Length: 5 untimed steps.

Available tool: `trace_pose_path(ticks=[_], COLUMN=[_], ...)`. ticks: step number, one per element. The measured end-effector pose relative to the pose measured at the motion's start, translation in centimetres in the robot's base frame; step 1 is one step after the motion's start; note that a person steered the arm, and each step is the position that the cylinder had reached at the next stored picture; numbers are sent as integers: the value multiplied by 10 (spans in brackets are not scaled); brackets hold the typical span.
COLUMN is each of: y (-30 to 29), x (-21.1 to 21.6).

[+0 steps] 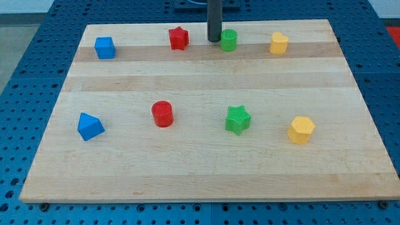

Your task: Move the green circle towards the top side of the green star

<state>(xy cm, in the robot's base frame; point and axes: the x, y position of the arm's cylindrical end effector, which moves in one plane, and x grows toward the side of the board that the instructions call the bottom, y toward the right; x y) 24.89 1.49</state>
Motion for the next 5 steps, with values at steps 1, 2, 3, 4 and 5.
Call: trace_pose_path(ticks=[1, 2, 3, 4, 5], y=[0, 30, 32, 32, 32], x=[-32, -40, -36, -12, 19])
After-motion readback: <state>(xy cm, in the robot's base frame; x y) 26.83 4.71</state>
